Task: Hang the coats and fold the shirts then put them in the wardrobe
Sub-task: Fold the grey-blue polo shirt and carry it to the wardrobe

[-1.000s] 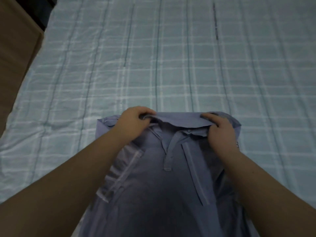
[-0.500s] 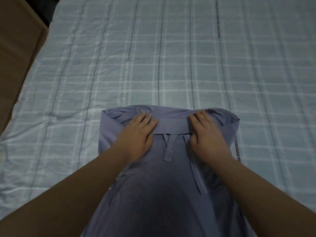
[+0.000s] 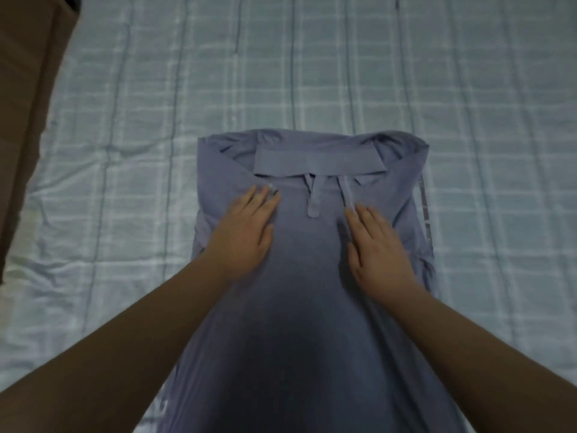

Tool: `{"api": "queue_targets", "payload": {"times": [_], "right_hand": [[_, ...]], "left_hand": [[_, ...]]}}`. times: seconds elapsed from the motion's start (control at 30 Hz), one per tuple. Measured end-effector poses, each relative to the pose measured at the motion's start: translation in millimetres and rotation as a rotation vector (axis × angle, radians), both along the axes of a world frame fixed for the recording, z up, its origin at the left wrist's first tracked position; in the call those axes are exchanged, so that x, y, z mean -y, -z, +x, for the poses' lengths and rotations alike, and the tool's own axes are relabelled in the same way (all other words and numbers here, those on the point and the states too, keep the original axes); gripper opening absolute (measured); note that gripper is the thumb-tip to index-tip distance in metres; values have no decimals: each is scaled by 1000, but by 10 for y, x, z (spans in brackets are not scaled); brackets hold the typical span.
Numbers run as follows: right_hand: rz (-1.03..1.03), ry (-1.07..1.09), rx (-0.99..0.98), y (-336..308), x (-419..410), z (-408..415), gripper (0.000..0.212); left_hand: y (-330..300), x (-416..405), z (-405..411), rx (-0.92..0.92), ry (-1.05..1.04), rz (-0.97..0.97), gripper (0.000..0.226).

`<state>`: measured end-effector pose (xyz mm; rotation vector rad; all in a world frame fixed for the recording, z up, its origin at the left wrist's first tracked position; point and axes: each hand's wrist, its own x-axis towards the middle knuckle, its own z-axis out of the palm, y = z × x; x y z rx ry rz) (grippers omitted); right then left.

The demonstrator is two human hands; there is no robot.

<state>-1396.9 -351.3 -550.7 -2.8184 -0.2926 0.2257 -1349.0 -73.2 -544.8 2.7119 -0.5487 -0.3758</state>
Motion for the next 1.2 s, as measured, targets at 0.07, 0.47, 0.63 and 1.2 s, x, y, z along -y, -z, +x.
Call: {"api": "queue_targets", "payload": {"times": [0.07, 0.47, 0.63, 1.2], "right_hand": [[-2, 15, -27, -15, 14, -527, 57], [-130, -136, -142, 143, 205, -2650, 63], [-190, 17, -166, 70, 639, -3194, 63], [357, 1037, -545, -342, 996, -3291, 24]], "left_hand": [[-17, -138, -449, -3, -5, 17, 56], [234, -498, -2777, -9, 76, 152, 54], [252, -612, -3326, -66, -31, 221, 56], [-435, -865, -3612, -761, -1283, -452, 35]]}}
